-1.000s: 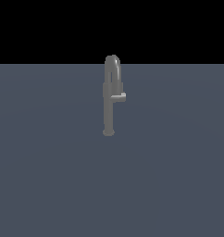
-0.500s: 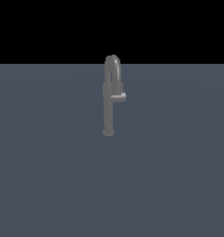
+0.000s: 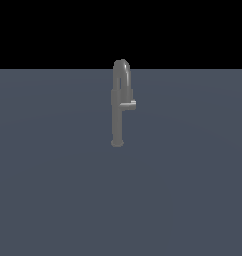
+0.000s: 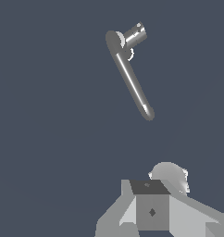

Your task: Turn on the faucet by rotating a designated handle.

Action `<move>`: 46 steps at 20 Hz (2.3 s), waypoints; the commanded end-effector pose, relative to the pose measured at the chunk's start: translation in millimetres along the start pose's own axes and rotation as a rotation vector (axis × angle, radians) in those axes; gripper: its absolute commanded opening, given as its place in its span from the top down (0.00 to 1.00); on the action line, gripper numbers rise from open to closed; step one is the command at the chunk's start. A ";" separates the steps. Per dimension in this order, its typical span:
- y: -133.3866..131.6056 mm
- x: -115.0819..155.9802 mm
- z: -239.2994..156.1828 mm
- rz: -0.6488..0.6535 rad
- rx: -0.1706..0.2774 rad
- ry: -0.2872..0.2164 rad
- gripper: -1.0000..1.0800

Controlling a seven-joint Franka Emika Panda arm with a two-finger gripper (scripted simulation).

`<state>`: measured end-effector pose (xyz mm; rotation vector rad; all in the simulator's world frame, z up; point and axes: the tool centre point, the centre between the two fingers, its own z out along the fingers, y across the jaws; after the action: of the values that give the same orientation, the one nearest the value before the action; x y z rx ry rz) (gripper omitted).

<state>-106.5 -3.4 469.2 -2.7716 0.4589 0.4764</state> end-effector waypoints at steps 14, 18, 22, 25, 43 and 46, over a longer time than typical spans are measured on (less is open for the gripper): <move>-5.7 92.4 19.0 0.218 0.217 -0.265 1.00; -4.5 116.8 28.3 0.279 0.277 -0.338 1.00; -2.4 141.4 39.9 0.342 0.341 -0.416 1.00; -0.1 160.1 50.6 0.393 0.392 -0.478 1.00; 16.1 254.5 142.5 0.712 0.707 -0.856 1.00; 17.2 262.1 155.6 0.748 0.742 -0.897 1.00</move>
<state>77.7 -35.9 236.2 -1.4414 1.1050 1.2765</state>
